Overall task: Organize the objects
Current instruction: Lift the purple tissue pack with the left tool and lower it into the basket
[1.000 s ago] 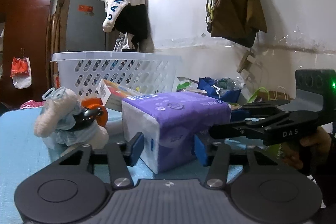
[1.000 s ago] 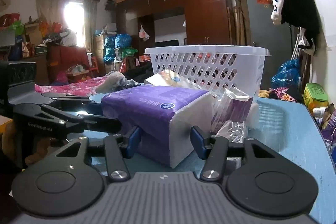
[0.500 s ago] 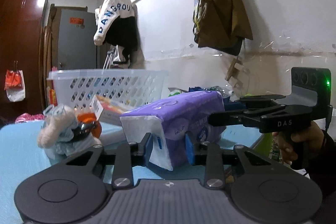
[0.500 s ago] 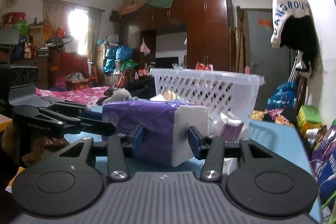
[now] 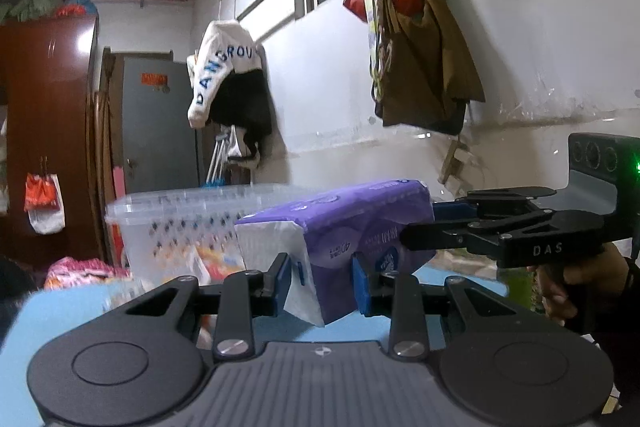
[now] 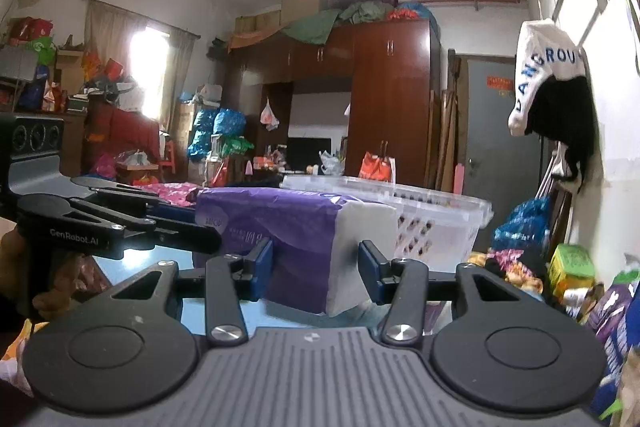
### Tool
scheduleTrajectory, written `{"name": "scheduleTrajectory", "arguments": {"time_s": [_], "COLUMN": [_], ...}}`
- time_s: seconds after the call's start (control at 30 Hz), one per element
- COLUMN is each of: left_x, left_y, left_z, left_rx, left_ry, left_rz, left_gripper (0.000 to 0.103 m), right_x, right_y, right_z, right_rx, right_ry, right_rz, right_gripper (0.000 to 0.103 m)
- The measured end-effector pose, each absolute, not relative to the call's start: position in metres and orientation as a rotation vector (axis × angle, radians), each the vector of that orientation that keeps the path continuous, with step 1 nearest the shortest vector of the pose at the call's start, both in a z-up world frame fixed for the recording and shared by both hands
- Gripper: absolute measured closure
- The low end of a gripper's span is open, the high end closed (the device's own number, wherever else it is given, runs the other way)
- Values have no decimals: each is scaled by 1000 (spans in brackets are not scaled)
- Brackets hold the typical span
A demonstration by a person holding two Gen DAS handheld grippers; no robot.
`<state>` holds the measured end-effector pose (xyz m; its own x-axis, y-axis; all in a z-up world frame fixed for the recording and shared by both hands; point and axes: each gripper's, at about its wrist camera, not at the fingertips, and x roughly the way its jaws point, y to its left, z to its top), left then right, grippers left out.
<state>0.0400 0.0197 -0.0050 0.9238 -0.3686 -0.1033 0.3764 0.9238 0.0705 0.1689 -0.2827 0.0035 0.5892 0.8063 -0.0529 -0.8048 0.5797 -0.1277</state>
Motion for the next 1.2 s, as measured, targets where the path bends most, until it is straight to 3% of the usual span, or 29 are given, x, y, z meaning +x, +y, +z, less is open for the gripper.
{"name": "scheduleTrajectory", "arguments": {"time_s": [0.23,0.5,0.9,1.2], "left_x": [73,149,267,296], "left_y": [25,36,63,66], "left_z": [55,111,90,73], "left_rx": [131,124,23,19], "left_ry": [29,79,338,440], "left_rz": [-340,-294,-223,-182], "left_gripper": [67,66,63,60], "right_x": [206,271,353,368], "right_y": [-263,-238,-193,-181], "right_z": [49,71,46,39], "right_rx": [-146,-113,-163,-209], "right_ry": [-45,50,349,462], "right_rz": [940,932,874,832], "right_gripper": [53,53,53,53]}}
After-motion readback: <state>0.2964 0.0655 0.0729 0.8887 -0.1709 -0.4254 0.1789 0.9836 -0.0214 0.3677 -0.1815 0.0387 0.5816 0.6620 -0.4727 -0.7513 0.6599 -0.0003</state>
